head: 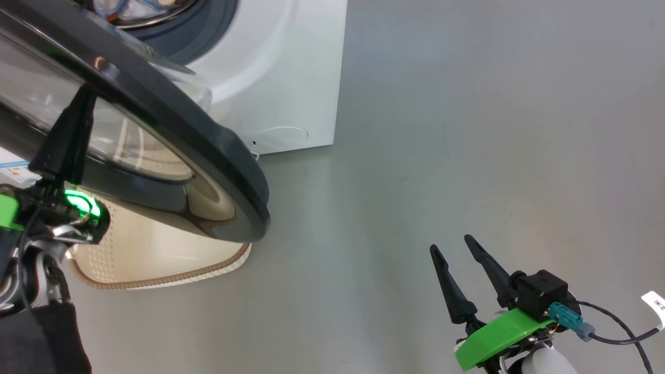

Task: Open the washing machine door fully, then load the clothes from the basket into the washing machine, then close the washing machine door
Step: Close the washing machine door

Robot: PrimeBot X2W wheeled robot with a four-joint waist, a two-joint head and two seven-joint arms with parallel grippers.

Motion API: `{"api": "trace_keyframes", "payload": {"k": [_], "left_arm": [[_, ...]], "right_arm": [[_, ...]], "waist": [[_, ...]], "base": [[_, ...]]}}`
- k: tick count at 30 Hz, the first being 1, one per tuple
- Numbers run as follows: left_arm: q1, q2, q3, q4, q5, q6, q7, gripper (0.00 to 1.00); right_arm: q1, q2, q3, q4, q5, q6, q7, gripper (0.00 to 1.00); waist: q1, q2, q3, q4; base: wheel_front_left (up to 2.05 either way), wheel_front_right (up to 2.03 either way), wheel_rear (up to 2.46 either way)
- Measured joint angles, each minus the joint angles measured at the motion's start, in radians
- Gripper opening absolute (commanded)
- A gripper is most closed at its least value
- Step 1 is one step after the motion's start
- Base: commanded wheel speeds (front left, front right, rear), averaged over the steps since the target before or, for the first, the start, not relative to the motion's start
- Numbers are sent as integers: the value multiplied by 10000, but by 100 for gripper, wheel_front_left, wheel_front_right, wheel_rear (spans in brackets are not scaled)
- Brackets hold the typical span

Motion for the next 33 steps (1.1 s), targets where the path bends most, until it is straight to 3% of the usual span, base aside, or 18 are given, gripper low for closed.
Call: {"api": "trace_keyframes", "payload": {"k": [9, 26, 27, 29, 30, 33], "left_arm": [[220, 2, -63, -155, 90, 0, -291, 0], [2096, 322, -364, -1158, 608, 0, -989, 0], [2197, 372, -424, -1231, 750, 0, -1126, 6], [2446, 571, -654, -1434, 1216, 0, -1496, 37], [2575, 675, -777, -1570, 1419, 0, -1733, 100], [2914, 1014, -1248, -1889, 1990, 0, -2520, 100]], "right_arm": [[-13, -2, -167, 59, 0, 0, -8, 100], [783, 4, -194, 148, 13, 0, -10, 100], [827, 4, -198, 153, 13, 0, -10, 100], [834, 6, -201, 136, 13, 0, -10, 100], [834, 6, -207, 132, 13, 0, -10, 100], [843, 8, -224, 71, 15, 0, -10, 100]], "waist": [[0, 0, -418, 239], [0, 0, -1958, 794], [0, 0, -2021, 828], [0, 0, -2124, 899], [0, 0, -2158, 939], [0, 0, -2217, 1051]], "base": [[0, 0, 0], [0, 0, 0], [0, 0, 0], [0, 0, 0], [0, 0, 0], [0, 0, 0]]}}
